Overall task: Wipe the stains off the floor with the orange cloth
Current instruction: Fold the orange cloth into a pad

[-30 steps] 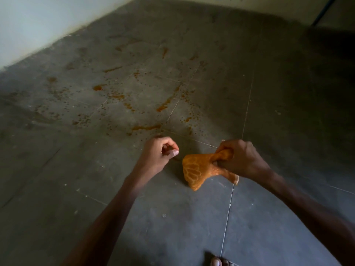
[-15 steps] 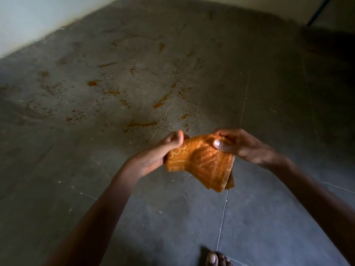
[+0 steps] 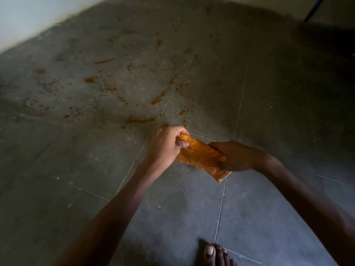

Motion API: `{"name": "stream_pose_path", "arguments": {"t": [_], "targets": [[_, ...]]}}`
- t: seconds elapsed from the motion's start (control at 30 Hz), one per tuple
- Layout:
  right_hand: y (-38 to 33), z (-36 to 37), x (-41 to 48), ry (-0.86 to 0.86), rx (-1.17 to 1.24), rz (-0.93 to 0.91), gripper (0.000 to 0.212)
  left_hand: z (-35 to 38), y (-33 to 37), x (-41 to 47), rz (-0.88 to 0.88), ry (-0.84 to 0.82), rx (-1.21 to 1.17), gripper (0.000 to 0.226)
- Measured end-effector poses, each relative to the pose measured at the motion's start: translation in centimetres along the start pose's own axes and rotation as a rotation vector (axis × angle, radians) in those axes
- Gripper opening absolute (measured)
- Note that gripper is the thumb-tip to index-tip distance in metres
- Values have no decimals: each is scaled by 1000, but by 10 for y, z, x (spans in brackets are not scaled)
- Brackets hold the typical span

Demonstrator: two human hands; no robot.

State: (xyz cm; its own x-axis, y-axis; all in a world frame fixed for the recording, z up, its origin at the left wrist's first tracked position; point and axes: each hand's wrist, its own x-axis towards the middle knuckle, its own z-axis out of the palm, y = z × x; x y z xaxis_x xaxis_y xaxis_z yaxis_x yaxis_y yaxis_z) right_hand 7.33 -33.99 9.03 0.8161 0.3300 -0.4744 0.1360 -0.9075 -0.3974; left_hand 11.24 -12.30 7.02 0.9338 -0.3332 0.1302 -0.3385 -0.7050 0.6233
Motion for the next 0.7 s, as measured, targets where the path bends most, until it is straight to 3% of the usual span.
{"name": "stream_pose_path", "arguments": {"t": [0.1,0.2,0.27,0.37,0.47,0.53,0.6,0.7], "targets": [[-7,-4,-14,-176,389,53,48,3,-3,-1,128,97,107,17],[-2,6,-22,-249,1106,-34,47,2,-7,3,66,-33,-318,15],[-3,20,-18,-262,1506,-14,46,3,-6,4,65,-52,-367,17],[-13,35,-11,-190,1702,206,46,5,-11,5,26,-51,-238,23],[-10,35,-6,-139,1597,296,53,14,-23,1,-143,-196,-197,36],[-8,28,-2,37,1410,338,46,19,-38,-3,-246,-269,-284,38],[-17,26,4,305,1056,264,36,22,-61,-8,-318,-230,-375,33],[-47,42,28,492,392,170,63,21,-93,-14,-444,-145,-377,7]]}}
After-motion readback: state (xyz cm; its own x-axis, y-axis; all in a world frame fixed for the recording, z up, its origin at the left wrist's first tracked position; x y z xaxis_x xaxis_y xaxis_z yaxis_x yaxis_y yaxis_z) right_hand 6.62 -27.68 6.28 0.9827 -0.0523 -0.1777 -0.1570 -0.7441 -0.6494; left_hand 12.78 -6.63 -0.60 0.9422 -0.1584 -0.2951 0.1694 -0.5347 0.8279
